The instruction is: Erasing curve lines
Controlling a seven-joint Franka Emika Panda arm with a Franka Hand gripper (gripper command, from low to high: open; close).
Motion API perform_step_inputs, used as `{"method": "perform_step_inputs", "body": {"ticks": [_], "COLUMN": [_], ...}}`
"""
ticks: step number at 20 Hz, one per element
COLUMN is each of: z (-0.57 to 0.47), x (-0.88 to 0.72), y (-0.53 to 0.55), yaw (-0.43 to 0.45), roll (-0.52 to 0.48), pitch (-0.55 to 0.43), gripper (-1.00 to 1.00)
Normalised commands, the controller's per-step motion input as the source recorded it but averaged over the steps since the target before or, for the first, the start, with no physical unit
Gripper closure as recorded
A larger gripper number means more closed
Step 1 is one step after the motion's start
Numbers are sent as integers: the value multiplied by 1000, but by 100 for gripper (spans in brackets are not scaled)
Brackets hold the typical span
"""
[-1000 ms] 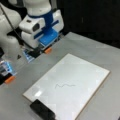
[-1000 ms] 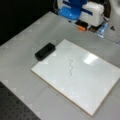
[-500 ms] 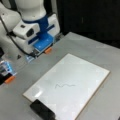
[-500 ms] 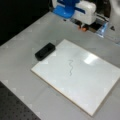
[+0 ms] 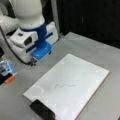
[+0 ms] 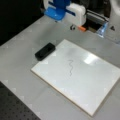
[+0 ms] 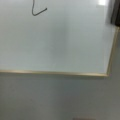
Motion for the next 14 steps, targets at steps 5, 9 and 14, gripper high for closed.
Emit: {"method": "perform_step_inputs", "body": {"ticks": [5, 9, 14], "z": [-43, -174, -145], "x": [374, 415, 325], "y": [-297, -445, -427], "yaw": [160, 187, 153], "roll": [-51, -35, -3], "pitch": [142, 91, 131], "gripper": [-100, -100, -100]}}
